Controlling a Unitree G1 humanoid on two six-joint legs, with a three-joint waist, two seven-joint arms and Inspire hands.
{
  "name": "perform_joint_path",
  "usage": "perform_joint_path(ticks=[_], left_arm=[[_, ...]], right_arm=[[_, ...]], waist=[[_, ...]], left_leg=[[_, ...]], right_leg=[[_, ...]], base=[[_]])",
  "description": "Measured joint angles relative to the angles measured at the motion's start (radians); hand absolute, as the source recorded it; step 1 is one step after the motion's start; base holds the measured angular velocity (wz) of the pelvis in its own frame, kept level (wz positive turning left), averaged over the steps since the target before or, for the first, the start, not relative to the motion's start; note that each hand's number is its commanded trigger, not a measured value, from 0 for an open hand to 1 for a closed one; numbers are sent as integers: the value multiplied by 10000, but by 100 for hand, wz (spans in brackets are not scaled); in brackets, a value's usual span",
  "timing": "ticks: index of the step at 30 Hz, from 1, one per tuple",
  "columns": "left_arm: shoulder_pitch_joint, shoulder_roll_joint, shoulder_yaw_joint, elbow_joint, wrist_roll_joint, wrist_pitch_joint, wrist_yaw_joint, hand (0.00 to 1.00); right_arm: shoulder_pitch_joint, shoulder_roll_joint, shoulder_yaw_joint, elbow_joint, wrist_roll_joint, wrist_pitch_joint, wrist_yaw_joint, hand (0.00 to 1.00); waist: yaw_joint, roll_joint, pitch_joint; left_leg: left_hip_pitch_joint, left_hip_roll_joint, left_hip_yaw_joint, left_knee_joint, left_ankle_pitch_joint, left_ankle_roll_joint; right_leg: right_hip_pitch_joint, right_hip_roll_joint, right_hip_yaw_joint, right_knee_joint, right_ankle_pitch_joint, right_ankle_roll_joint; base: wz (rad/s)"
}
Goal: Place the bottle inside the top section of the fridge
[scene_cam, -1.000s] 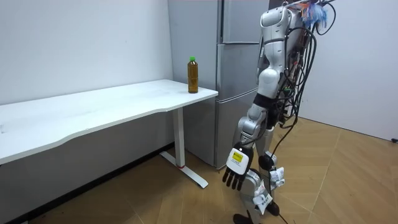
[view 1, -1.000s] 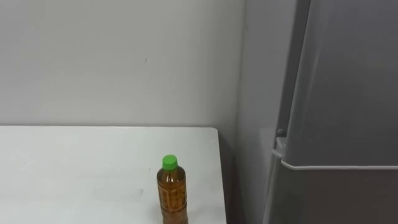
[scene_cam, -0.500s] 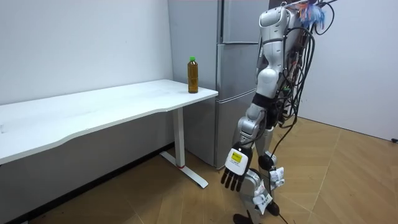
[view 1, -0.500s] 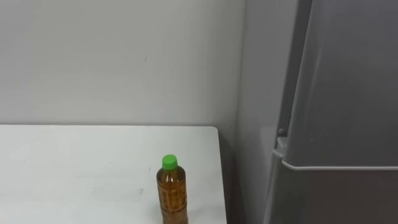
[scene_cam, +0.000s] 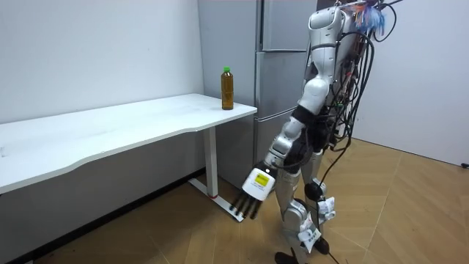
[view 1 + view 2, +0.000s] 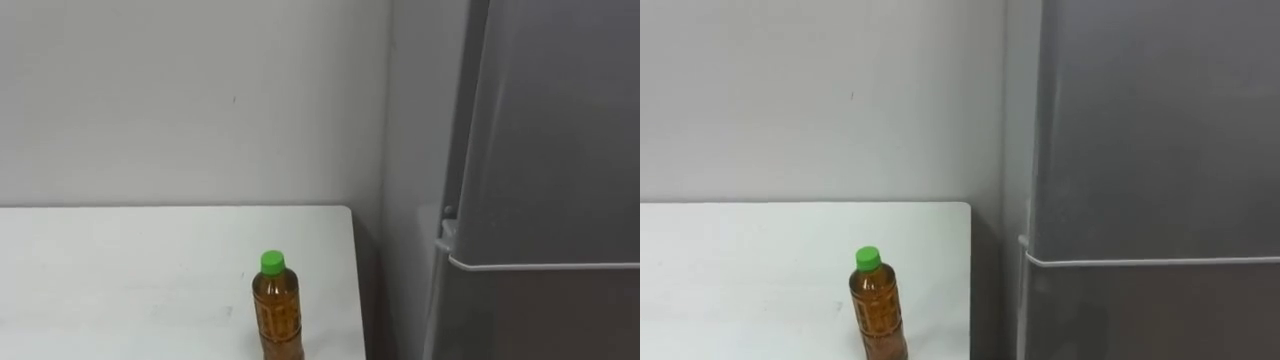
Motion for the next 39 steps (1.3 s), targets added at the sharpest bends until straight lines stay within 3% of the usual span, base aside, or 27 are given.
perform_joint_path(ticks=[3,7,12,14,17,21,24,33,39], left_arm=[[-75,30,91,-883,-353,-420,277,0],[-77,33,77,-2496,-1017,-475,623,0],[-175,71,368,-5771,-1786,-706,1106,0],[-375,232,507,-7342,-2042,-765,1347,0],[-649,427,505,-8812,-2031,-830,1554,0],[-1055,426,494,-10613,-2028,-827,1766,0],[-1328,426,459,-11147,-2014,-824,1771,0],[-1655,424,180,-12986,-2013,-789,1452,0],[-2778,426,-809,-14092,-1926,-697,418,0]], right_arm=[[111,-61,-25,-161,-538,-124,-16,0],[159,-92,-65,-157,-696,-207,-61,0],[213,-29,-356,-364,-1112,-228,-162,0],[372,-6,-365,-563,-1144,-248,-167,0],[411,11,-383,-544,-1090,-217,-240,0],[415,127,-444,-587,-1028,-212,-453,0],[404,132,-433,-649,-1025,-199,-482,0],[311,213,-432,-688,-933,-93,-470,0],[293,286,-433,-668,-716,-123,-479,0]], waist=[[104,62,4],[154,97,17],[252,194,34],[219,194,34],[171,215,36],[132,205,51],[83,273,93],[-432,227,93],[-500,178,83]], left_leg=[[0,12,-26,-18,1,-1],[-12,9,-68,-19,1,-2],[-2,6,-2,-133,2,-3],[-22,3,-4,-135,2,-4],[-12,-2,-3,-125,5,-4],[-14,7,-6,-127,5,-5],[-16,4,-8,-126,5,-5],[-47,0,-101,-51,5,-4],[-186,-14,-149,66,4,-2]], right_leg=[[-9,15,7,-7,0,-2],[-24,17,6,-16,0,-3],[-57,28,45,-26,-1,-1],[-30,20,15,-14,-1,0],[-13,17,23,-4,1,1],[-8,28,49,-16,2,0],[-10,27,49,-17,3,0],[-1,16,11,23,3,0],[-24,22,-5,-6,8,-8]], base=[[0],[0],[-2],[0],[0],[0],[0],[2],[5]])
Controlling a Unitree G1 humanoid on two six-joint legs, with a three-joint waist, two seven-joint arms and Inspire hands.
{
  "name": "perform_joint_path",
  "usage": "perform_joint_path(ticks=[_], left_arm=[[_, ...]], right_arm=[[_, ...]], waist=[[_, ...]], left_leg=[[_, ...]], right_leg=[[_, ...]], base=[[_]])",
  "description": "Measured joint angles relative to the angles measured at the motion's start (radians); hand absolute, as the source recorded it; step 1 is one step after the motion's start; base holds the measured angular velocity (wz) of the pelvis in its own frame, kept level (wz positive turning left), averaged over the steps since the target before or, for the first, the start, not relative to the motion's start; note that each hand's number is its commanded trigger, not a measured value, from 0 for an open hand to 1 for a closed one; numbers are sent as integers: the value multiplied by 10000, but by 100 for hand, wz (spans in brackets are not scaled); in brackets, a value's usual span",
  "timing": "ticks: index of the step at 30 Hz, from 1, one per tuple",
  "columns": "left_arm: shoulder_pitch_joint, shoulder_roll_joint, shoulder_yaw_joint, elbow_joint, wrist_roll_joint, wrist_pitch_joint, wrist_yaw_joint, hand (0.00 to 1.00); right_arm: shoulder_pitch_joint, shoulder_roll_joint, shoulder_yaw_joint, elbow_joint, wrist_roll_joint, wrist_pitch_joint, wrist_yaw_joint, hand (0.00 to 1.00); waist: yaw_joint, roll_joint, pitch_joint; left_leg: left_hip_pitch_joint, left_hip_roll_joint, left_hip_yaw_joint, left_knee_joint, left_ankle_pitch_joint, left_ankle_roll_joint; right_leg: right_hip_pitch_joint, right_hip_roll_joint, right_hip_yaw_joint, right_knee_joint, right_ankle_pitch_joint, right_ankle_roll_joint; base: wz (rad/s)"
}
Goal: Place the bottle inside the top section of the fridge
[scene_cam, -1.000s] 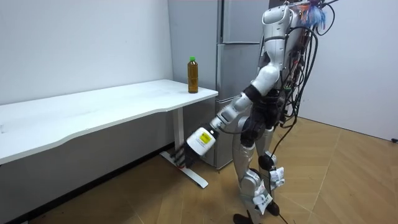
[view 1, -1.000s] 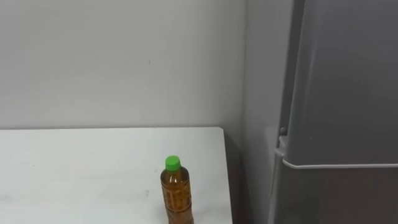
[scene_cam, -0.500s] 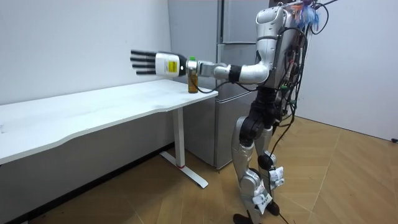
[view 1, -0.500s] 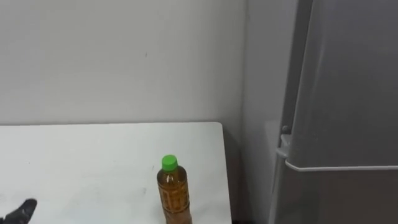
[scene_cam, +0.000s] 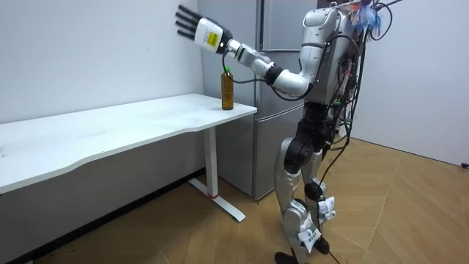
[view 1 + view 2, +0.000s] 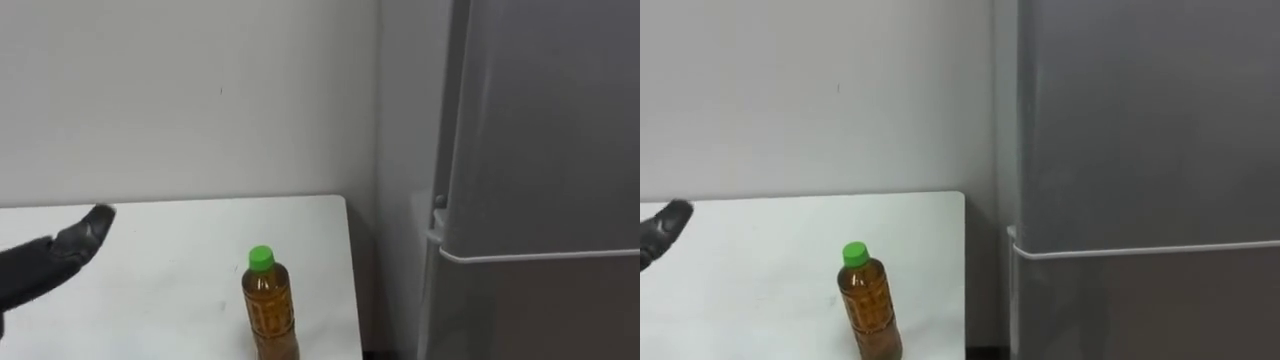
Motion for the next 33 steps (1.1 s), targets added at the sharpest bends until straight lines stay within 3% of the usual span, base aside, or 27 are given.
perform_joint_path(ticks=[9,14,20,21,26,33], left_arm=[[-758,14,-1576,-758,-106,80,-1959,0],[-1583,8,-2256,-742,-129,394,-2682,0],[-1740,11,-3306,-750,-506,793,-3750,0],[-1740,13,-3383,-750,-508,831,-3879,0],[-1992,21,-4259,-569,-739,942,-4948,0],[-2062,-77,-4225,360,-1993,1060,-5321,0]], right_arm=[[-415,-1,16,247,-46,-83,23,0],[-497,9,14,248,-1,-34,122,0],[-645,-59,248,346,109,21,78,0],[-672,-81,276,377,111,6,58,0],[-1124,-280,817,712,129,30,-71,0],[-1190,-319,1088,748,256,76,-98,0]], waist=[[-770,103,-19],[-1117,87,11],[-1365,228,-8],[-1387,189,25],[-1675,300,33],[-1754,313,30]], left_leg=[[-155,2,-59,100,4,1],[-33,13,-42,-43,7,-6],[-45,27,144,-30,7,-5],[-49,28,158,-30,7,-5],[-37,21,162,-30,7,-5],[-59,26,181,33,8,-3]], right_leg=[[-207,-6,20,4,2,-5],[-113,3,36,15,4,-7],[-170,1,149,11,10,-13],[-187,2,173,12,11,-14],[-136,1,190,13,19,-17],[-174,-5,184,11,30,-13]], base=[[0],[-1],[-6],[-9],[-1],[1]])
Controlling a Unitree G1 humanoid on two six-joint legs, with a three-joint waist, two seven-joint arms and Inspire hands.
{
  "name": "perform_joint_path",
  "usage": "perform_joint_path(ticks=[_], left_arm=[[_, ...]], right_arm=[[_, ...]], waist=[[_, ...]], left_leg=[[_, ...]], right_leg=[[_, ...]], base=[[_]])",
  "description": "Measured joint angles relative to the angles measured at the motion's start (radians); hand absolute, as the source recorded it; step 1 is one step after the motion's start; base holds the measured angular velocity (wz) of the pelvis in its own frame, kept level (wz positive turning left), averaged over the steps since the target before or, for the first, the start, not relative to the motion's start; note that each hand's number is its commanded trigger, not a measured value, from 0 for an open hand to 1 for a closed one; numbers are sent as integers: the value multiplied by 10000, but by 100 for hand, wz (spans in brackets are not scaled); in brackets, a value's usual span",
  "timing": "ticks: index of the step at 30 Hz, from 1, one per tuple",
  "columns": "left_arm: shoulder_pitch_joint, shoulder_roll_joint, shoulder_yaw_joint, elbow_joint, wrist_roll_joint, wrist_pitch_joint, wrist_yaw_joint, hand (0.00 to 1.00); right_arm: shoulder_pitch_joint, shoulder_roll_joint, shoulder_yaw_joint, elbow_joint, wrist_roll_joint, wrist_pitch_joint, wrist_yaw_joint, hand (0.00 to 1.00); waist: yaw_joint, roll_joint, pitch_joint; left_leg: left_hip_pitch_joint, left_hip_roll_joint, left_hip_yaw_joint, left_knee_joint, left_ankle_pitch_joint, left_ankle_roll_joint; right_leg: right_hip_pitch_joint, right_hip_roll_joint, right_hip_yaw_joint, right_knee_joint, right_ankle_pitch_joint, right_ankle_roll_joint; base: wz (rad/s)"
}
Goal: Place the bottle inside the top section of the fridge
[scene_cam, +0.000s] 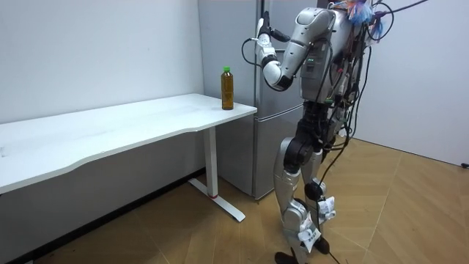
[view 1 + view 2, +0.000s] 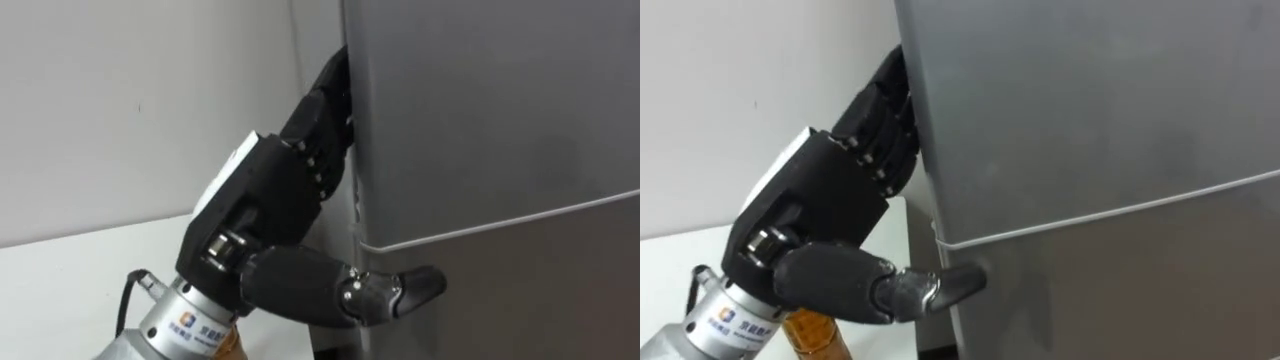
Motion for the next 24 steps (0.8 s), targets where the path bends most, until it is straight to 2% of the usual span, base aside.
perform_joint_path(ticks=[5,11,12,13,14,15,16,17,20,24], left_arm=[[0,-83,-127,387,-425,-53,-84,0],[34,-194,-340,509,-476,-270,-61,0],[34,-206,-359,528,-477,-295,-58,4],[34,-219,-374,568,-477,-329,-56,13],[35,-221,-380,586,-474,-335,-56,52],[37,-221,-383,589,-474,-336,-52,84],[61,-222,-382,601,-478,-375,-27,93],[83,-244,-380,688,-490,-465,44,100],[83,-502,-273,1029,-496,-670,343,100],[83,-657,-259,1244,-714,-681,372,100]], right_arm=[[4,-38,169,-2,627,260,-142,0],[-37,-63,304,1,717,267,-387,0],[-45,-68,329,1,717,267,-397,0],[-67,-80,412,3,715,266,-412,0],[-73,-87,460,1,711,265,-428,0],[-73,-88,467,0,711,266,-434,0],[-69,-89,468,-3,707,267,-449,0],[-60,-90,470,-5,705,267,-462,0],[-62,-97,482,-23,660,268,-465,0],[-62,-98,502,-57,641,264,-451,0]], waist=[[-77,50,-5],[-83,70,-1],[-82,70,-1],[-83,65,2],[-83,60,4],[-83,59,5],[-83,54,7],[-82,43,11],[-50,-1,33],[-53,-61,61]], left_leg=[[2,-11,-1,20,0,0],[-29,-15,-33,17,2,1],[-34,-16,-34,15,2,1],[-44,-17,-34,11,3,2],[-42,-17,-34,2,3,3],[-42,-17,-34,1,3,3],[-34,-21,-33,-5,4,4],[-11,-23,-31,-22,5,5],[27,-44,-29,-68,22,29],[22,-82,-29,-78,30,42]], right_leg=[[-11,4,4,-27,-2,3],[22,-1,-61,-32,-3,5],[29,-2,-61,-31,-3,5],[33,-3,-57,-31,-3,5],[33,-2,-53,-30,-3,5],[33,-2,-52,-30,-3,5],[33,-3,-41,-30,-4,7],[33,-4,-36,-30,-6,10],[34,-24,-35,-34,-15,23],[31,-58,-23,-34,-31,50]], base=[[0],[5],[0],[0],[0],[0],[0],[0],[1],[0]])
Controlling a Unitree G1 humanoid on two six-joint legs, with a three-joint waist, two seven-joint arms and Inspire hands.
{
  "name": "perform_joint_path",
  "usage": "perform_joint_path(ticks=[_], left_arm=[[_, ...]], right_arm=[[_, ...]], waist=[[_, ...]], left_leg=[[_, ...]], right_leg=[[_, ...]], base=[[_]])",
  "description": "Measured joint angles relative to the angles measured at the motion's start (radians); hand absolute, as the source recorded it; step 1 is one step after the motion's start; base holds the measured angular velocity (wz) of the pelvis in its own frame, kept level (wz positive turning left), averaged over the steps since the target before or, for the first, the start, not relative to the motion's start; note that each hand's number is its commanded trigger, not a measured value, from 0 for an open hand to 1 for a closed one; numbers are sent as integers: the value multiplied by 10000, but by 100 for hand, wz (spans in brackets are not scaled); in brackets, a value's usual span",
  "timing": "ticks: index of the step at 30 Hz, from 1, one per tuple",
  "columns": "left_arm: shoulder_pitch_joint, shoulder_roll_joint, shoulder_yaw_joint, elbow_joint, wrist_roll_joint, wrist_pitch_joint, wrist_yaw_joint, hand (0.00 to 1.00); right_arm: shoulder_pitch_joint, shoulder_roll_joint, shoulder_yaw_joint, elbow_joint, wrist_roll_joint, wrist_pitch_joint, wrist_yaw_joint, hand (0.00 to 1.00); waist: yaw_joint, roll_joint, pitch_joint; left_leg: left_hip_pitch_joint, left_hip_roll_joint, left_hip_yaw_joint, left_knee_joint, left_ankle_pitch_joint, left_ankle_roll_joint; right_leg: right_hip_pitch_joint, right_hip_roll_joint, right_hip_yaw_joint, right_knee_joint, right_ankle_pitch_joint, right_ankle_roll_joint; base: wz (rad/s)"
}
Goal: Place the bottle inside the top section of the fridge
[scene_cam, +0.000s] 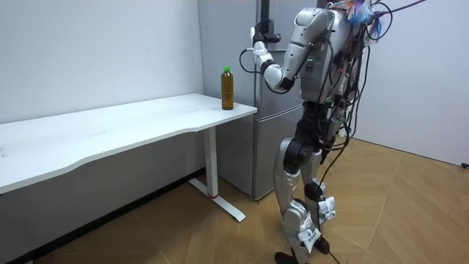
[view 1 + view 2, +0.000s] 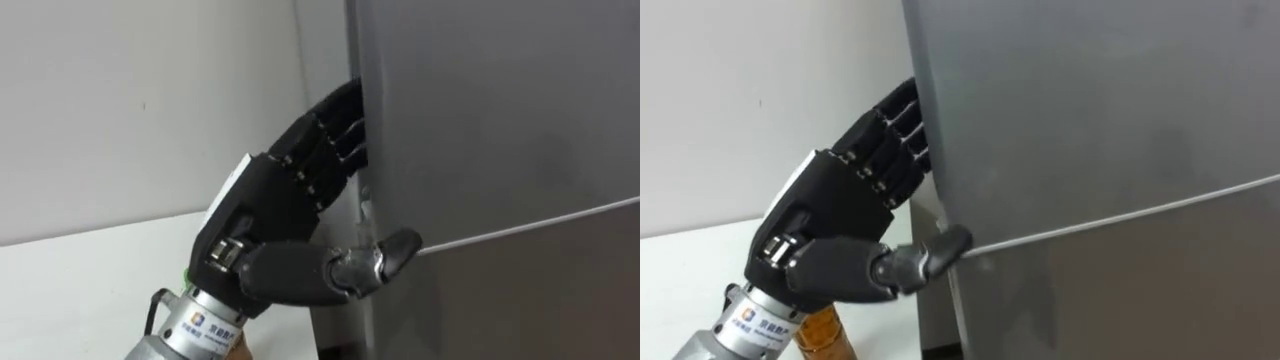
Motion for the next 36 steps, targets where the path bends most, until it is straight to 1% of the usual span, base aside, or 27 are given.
perform_joint_path(ticks=[1,3,5,6,8,9,10,11,12,13,15,16,17,18,20,22,24,26,29,33,35,36], left_arm=[[33,24,-128,9,-50,7,-88,93],[141,-19,-232,-13,-227,-22,-223,92],[143,6,-369,36,-427,86,-174,91],[144,70,-476,56,-428,175,-189,90],[147,178,-925,167,-450,541,-266,83],[148,239,-1016,190,-450,679,-412,76],[148,259,-1078,190,-450,741,-504,70],[148,358,-1246,188,-457,850,-665,58],[147,362,-1307,185,-479,875,-748,55],[143,368,-1427,182,-583,885,-923,0],[139,352,-1595,183,-713,931,-1066,0],[119,359,-1722,183,-728,1015,-1151,0],[117,362,-1821,186,-723,1172,-1258,0],[117,362,-1884,198,-722,1233,-1303,0],[117,535,-2149,201,-704,1553,-1421,0],[117,552,-2200,201,-704,1684,-1509,0],[104,555,-2209,200,-703,1714,-1572,0],[97,625,-2226,199,-673,1757,-1619,0],[12,686,-2229,199,-439,1813,-1702,0],[-178,684,-2327,200,-423,1822,-1776,0],[-215,686,-2367,201,-423,1826,-1869,0],[-215,686,-2379,201,-422,1831,-1893,0]], right_arm=[[-16,-4,8,5,7,1,2,0],[-28,-6,32,17,-2,2,1,0],[-88,-9,155,23,-40,7,-5,0],[-94,-11,171,23,-40,9,-7,0],[-94,-13,171,19,-40,18,-23,0],[-93,-15,171,17,-40,22,-35,0],[-95,-17,171,17,-40,25,-48,0],[-97,-18,175,15,-41,28,-89,0],[-97,-20,180,15,-41,29,-96,0],[-102,-40,278,0,-27,38,-103,0],[-114,-78,415,-67,-25,97,-103,0],[-117,-89,478,-86,-25,118,-100,0],[-116,-101,516,-94,-17,124,-100,0],[-116,-115,576,-102,-11,124,-100,0],[-125,-141,681,-120,22,122,-105,0],[-160,-171,778,-124,42,122,-115,0],[-158,-177,784,-120,46,123,-121,0],[-201,-176,785,-119,78,122,-111,0],[-213,-175,785,-117,78,119,-53,0],[-204,-180,783,-119,107,112,103,0],[-196,-179,785,-119,313,116,146,0],[-180,-179,784,-114,364,116,152,0]], waist=[[3,-6,4],[7,-35,4],[-4,-59,1],[-10,-60,1],[-16,-64,3],[-15,-66,4],[-15,-66,4],[-15,-66,4],[-14,-65,4],[-15,-66,3],[-25,-65,3],[-29,-65,3],[-39,-61,1],[-54,-59,1],[-140,-42,-6],[-244,-16,-17],[-288,14,-37],[-314,33,-49],[-324,34,-48],[-330,44,-41],[-333,64,-32],[-343,67,-31]], left_leg=[[-9,-12,2,-10,1,2],[-8,-26,2,-32,7,12],[25,-38,1,-76,19,32],[25,-43,1,-81,20,35],[22,-53,1,-119,26,45],[25,-55,1,-157,31,53],[25,-56,1,-157,33,56],[25,-60,2,-157,34,57],[19,-62,2,-157,34,57],[15,-65,9,-157,34,58],[18,-69,23,-157,36,62],[21,-69,26,-156,38,65],[22,-69,37,-153,39,67],[20,-67,40,-151,40,68],[11,-59,54,-142,40,69],[7,-59,58,-140,40,69],[12,-54,87,-136,40,69],[25,-37,155,-134,40,68],[30,-21,232,-133,41,67],[27,68,433,-139,41,67],[38,80,614,-146,41,66],[35,80,627,-146,41,66]], right_leg=[[6,-9,16,2,-2,5],[6,-17,87,9,4,16],[19,-23,173,30,17,31],[22,-27,179,31,19,33],[6,-30,194,31,21,36],[-5,-29,198,30,21,36],[-7,-30,199,30,22,36],[-6,-33,207,30,22,37],[-5,-34,209,30,23,38],[-1,-39,210,32,28,46],[3,-44,232,35,32,53],[3,-44,243,39,33,54],[2,-43,256,40,33,54],[2,-42,259,40,33,54],[-3,-31,283,40,34,53],[-5,-31,291,40,34,52],[-6,-28,318,40,34,52],[-11,-22,361,40,35,51],[-26,-18,390,39,36,48],[-83,-15,479,41,43,39],[-149,-2,587,45,48,32],[-180,1,604,48,51,29]], base=[[0],[0],[0],[0],[0],[0],[0],[0],[0],[0],[-3],[0],[0],[0],[0],[0],[-2],[-5],[-3],[-9],[-13],[-12]])
